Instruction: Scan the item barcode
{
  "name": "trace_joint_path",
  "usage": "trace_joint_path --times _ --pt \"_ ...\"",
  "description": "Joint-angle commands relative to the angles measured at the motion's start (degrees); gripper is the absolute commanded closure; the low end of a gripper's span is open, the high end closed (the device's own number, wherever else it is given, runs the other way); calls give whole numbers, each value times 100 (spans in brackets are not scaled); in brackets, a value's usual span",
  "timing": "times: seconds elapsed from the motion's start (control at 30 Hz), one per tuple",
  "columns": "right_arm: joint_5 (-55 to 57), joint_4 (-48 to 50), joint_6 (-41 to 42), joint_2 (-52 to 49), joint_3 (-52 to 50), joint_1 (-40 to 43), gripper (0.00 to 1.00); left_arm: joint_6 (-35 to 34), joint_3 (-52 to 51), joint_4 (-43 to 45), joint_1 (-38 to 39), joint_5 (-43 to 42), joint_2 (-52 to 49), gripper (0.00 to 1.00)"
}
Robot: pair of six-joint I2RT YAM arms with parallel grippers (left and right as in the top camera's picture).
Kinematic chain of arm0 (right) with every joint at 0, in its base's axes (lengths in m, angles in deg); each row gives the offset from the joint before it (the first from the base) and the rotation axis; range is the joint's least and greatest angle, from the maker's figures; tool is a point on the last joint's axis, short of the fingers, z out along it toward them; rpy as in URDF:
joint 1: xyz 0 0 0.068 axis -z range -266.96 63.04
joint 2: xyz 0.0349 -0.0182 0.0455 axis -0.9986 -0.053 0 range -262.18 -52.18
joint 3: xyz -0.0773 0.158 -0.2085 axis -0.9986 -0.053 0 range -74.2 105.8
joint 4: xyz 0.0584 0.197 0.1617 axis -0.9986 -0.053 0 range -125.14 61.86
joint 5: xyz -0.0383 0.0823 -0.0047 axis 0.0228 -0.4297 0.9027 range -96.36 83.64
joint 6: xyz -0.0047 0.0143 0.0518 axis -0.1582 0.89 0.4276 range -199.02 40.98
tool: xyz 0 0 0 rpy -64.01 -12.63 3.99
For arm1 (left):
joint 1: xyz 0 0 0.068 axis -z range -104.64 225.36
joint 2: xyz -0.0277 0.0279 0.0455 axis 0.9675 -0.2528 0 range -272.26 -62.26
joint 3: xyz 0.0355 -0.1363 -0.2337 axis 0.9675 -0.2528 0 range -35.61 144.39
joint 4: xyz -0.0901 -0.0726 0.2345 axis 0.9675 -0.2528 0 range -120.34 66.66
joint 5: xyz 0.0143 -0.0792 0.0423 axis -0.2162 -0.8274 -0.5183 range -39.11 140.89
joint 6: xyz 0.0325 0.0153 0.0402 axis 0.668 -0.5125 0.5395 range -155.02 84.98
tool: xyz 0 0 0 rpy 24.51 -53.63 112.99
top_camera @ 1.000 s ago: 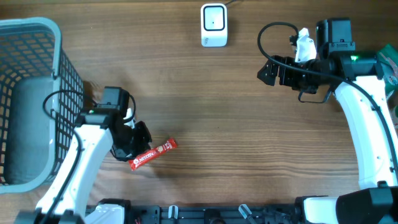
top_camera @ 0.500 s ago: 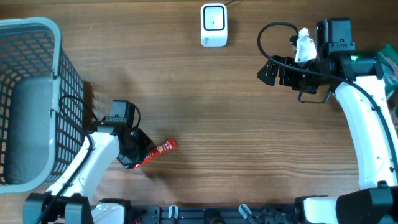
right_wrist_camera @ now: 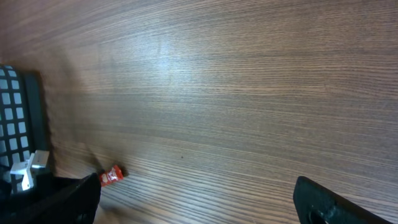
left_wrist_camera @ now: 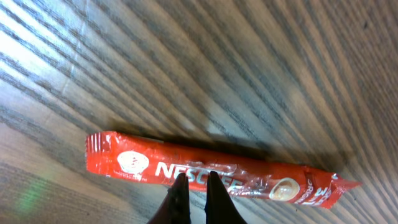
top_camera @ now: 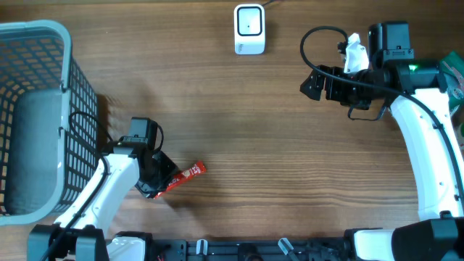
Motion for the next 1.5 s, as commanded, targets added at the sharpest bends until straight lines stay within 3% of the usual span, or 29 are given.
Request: trace_joint_path --times 0.0,0.57,0.97,1.17,1.2,1.27,1.3,1.33,1.37,1.47 --pt "83 -26 -20 -70 -4 2 1 -96 -216 170 15 162 -22 96" --pt "83 -50 -22 -70 -4 2 1 -573 -435 953 79 -144 -24 93" --pt "83 -70 -24 -70 -4 2 1 -1150 -433 2597 1523 -184 -468 91" --pt "107 -70 -22 -70 -4 2 1 -940 -57 2920 1764 -225 -472 93" --pt "107 -72 -22 -70 -4 2 1 -693 162 2857 1812 -225 -468 90" --pt "107 -76 -26 -70 -4 2 1 -245 590 2559 1847 -201 -461 74" --pt "107 -74 -28 -70 -4 2 0 251 1316 1862 1853 0 -459 44" --pt "107 -74 -28 -70 -4 2 0 474 1742 1480 1853 219 -459 29" --pt "105 -76 -24 -70 -4 2 0 752 2271 1067 1853 481 -459 4" --pt "105 -98 -24 -70 -4 2 0 1563 3871 356 1851 1290 -459 0"
